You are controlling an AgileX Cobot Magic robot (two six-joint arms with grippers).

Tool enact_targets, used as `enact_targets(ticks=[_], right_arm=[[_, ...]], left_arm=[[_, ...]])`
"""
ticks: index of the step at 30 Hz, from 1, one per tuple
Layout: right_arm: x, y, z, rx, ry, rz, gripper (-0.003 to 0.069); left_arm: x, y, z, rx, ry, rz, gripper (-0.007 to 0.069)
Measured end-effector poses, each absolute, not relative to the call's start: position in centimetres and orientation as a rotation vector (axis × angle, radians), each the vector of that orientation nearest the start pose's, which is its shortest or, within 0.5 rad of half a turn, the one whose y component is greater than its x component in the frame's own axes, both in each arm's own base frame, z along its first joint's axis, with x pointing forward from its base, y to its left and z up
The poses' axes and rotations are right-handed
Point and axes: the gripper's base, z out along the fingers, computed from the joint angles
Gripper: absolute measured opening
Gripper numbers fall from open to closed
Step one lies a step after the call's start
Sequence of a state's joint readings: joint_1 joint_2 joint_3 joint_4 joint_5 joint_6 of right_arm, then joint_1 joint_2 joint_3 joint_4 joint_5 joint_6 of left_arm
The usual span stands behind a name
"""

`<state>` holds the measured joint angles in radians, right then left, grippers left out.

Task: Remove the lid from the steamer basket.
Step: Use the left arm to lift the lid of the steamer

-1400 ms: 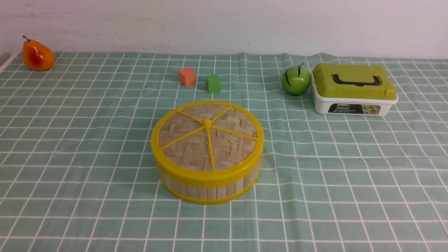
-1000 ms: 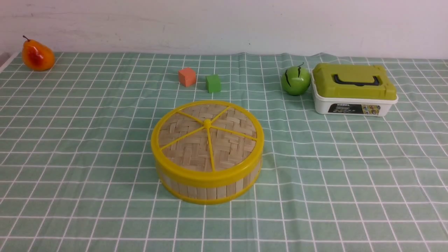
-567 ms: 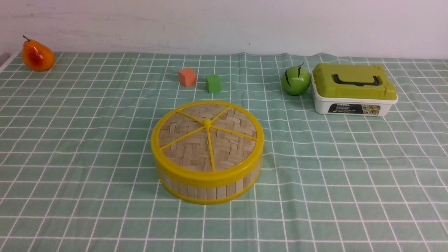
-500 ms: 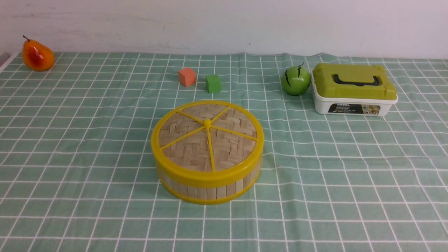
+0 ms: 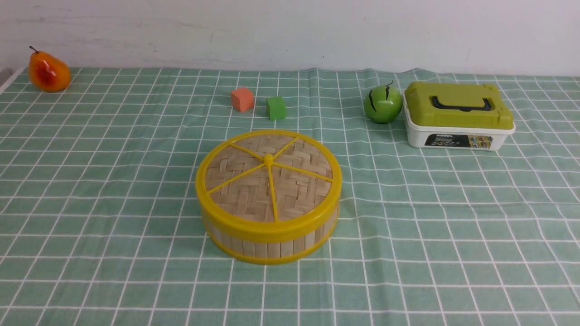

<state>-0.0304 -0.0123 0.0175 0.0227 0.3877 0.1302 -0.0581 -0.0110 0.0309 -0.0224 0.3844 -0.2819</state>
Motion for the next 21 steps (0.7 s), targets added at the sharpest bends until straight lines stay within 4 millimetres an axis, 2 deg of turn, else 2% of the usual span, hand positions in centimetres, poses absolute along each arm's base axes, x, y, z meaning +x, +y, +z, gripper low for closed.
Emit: enact_targets(ticks=[6,10,15,17,18,19,21], right_arm=[[5.2,-0.1,17.3,0.164,1.870,0.091,0.0241],[5.2,-0.1,17.3,0.164,1.870,0.091,0.0241],[5.2,-0.1,17.3,0.164,1.870,0.091,0.0241],[5.2,-0.1,17.3,0.164,1.870,0.091,0.0241],[5.2,-0.1,17.3,0.164,1.870,0.091,0.0241],[5.2,-0.1,17.3,0.164,1.870,0.091,0.0241],[5.2,-0.1,17.3,0.164,1.870,0.091,0.0241]], left_arm=[[5.2,-0.4,16.9,-0.231,1.882,-0.261,0.0238],[5.2,-0.7,17.0,-0.312,1.862,-0.368,0.0238],[5.3,-1.7,17.7,-0.719,1.739,-0.856,0.0238],[5.3,-1.9,17.8,-0.790,1.708,-0.943,0.0238],[5.3,-2.1,18.1,-0.894,1.652,-1.074,0.0238],[5.3,-2.2,18.3,-0.936,1.627,-1.130,0.0238],[5.3,-2.2,18.4,-0.970,1.605,-1.176,0.0238]])
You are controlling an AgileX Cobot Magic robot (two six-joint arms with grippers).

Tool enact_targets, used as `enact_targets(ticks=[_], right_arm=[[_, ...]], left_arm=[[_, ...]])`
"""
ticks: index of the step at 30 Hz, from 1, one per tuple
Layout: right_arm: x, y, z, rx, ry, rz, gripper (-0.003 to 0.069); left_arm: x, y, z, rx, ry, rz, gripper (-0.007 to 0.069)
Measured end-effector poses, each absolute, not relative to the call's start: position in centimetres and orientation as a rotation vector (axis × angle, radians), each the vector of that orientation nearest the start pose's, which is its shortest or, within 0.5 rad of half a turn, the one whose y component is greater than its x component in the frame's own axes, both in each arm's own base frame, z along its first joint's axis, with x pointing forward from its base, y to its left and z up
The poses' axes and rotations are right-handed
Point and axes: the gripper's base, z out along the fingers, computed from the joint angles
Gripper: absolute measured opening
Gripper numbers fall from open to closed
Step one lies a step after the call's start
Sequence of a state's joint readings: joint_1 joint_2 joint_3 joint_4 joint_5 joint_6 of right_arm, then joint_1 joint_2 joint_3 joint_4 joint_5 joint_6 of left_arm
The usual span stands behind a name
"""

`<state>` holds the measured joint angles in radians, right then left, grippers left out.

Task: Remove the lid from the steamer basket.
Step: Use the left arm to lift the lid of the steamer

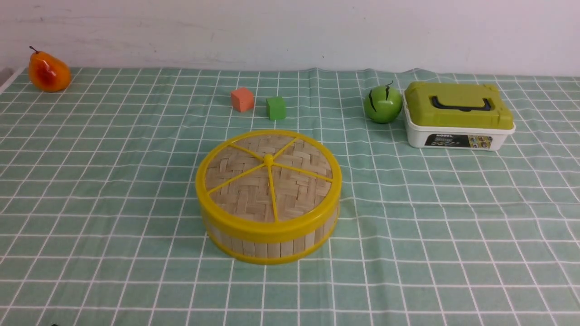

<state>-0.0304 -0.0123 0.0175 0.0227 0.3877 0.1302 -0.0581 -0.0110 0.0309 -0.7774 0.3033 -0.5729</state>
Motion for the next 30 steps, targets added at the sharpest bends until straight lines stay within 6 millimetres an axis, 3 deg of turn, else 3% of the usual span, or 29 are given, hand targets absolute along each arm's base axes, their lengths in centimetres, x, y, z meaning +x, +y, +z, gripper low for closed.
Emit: enact_targets(ticks=[7,10,14,16,18,19,22,23,27,30], right_arm=[[5.2,-0.1,17.3,0.164,1.870,0.091,0.0241],[5.2,-0.1,17.3,0.164,1.870,0.091,0.0241],[5.2,-0.1,17.3,0.164,1.870,0.091,0.0241],[5.2,-0.1,17.3,0.164,1.870,0.091,0.0241],[5.2,-0.1,17.3,0.164,1.870,0.091,0.0241],[5.2,-0.1,17.3,0.164,1.870,0.091,0.0241],[5.2,-0.1,17.3,0.164,1.870,0.091,0.0241],[5.2,-0.1,17.3,0.164,1.870,0.091,0.0241],[5.2,-0.1,17.3,0.164,1.870,0.091,0.0241],[5.2,-0.1,17.3,0.164,1.870,0.091,0.0241]], left_arm=[[5.5,-1.8,19.2,-1.080,1.439,-1.295,0.0237],[5.4,-1.5,20.5,-1.045,1.367,-1.286,0.0189],[4.7,-1.3,24.3,-0.857,1.311,-1.213,0.0073],[4.4,-1.4,27.8,-0.727,1.306,-1.139,-0.0006],[4.9,-1.6,28.9,-0.690,1.347,-1.103,-0.0013],[6.0,-2.0,29.7,-0.661,1.442,-1.067,-0.0013],[9.0,-3.2,29.5,-0.632,1.723,-1.025,-0.0013],[9.0,-3.2,29.5,-0.627,1.724,-1.021,-0.0013],[14.1,-4.9,27.8,-0.559,2.196,-0.987,-0.0013],[17.8,-6.1,28.2,-0.405,2.432,-1.012,-0.0013]])
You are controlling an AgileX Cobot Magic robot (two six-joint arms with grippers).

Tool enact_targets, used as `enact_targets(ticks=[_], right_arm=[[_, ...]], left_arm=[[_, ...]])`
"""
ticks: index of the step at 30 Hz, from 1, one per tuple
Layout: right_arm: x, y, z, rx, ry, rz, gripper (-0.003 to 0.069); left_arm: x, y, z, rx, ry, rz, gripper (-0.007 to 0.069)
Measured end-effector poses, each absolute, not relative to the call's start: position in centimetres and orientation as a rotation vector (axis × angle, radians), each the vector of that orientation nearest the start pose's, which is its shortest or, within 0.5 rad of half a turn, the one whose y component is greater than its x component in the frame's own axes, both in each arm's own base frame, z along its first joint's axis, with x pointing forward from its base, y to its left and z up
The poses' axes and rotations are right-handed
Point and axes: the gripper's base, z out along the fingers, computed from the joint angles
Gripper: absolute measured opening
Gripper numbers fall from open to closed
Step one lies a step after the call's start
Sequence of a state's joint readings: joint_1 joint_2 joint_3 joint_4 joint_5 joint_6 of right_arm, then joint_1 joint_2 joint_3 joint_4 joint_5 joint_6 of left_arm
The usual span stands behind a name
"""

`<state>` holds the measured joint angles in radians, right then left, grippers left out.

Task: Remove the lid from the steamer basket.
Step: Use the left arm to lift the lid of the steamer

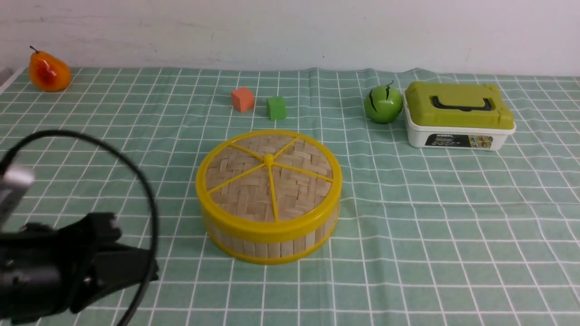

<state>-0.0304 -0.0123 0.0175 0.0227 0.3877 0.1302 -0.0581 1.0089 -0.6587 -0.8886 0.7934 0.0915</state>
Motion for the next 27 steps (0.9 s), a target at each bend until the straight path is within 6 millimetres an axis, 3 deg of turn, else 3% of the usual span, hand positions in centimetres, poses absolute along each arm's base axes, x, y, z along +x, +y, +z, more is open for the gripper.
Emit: enact_targets(ticks=[1,2,3,4,5,7,11,19,24,27], right_arm=[[5.2,-0.1,17.3,0.164,1.870,0.091,0.0241],[5.2,-0.1,17.3,0.164,1.870,0.091,0.0241],[5.2,-0.1,17.3,0.164,1.870,0.091,0.0241],[5.2,-0.1,17.3,0.164,1.870,0.091,0.0241],[5.2,-0.1,17.3,0.164,1.870,0.091,0.0241],[5.2,-0.1,17.3,0.164,1.870,0.091,0.0241],[5.2,-0.1,17.3,0.164,1.870,0.091,0.0241],[5.2,-0.1,17.3,0.164,1.870,0.091,0.0241],[5.2,-0.1,17.3,0.164,1.870,0.091,0.0241],[5.2,-0.1,17.3,0.164,1.870,0.091,0.0241]], left_arm=[[18.0,-6.2,28.3,-0.395,2.444,-1.016,-0.0013],[20.5,-6.7,28.7,-0.307,2.535,-1.046,-0.0013],[20.8,-6.8,28.8,-0.299,2.542,-1.050,-0.0013],[23.1,-7.2,29.0,-0.252,2.595,-1.074,-0.0013],[23.4,-7.2,29.0,-0.248,2.600,-1.077,-0.0013],[27.1,-7.9,28.8,-0.203,2.663,-1.090,-0.0013],[30.9,-10.2,29.0,-0.094,2.739,-0.964,-0.0013],[36.3,-16.0,31.1,0.146,2.797,-0.388,-0.0013],[37.7,-20.1,30.2,0.333,2.767,-0.191,0.0002],[37.9,-21.3,29.6,0.387,2.747,-0.125,0.0035]])
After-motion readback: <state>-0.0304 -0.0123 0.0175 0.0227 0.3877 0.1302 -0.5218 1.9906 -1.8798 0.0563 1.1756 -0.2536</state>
